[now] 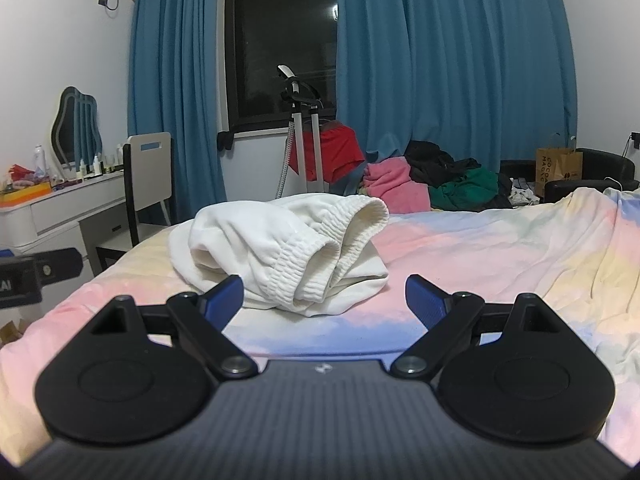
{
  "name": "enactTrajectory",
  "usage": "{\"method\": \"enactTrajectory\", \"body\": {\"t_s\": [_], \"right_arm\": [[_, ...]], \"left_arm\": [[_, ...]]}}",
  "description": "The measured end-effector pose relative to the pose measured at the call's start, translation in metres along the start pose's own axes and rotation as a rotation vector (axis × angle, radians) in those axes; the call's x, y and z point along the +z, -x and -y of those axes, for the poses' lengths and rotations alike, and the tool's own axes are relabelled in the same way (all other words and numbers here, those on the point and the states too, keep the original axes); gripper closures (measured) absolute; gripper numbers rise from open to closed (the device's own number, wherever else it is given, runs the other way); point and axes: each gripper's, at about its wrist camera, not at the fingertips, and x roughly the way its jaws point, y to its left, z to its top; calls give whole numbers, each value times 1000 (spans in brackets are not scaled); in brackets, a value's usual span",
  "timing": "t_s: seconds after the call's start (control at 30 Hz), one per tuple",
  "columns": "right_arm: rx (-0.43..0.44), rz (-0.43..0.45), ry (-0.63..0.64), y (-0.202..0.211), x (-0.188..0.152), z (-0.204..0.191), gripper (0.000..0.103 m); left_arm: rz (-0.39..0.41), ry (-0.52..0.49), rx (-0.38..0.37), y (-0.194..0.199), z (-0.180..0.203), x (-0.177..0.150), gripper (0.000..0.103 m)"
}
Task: Fold clothes
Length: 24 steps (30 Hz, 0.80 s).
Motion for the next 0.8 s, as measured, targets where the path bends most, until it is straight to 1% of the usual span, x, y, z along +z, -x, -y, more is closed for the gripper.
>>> {"method": "enactTrajectory", "body": {"t_s": [0.17, 0.8], "right_arm": [[-5, 0, -3, 1, 4, -1, 14], [-13, -7, -24, 3, 11, 2, 14]], "left_arm": [[2, -20, 10, 0, 2, -1, 0], [-3, -32, 9, -3, 2, -5, 0]]}}
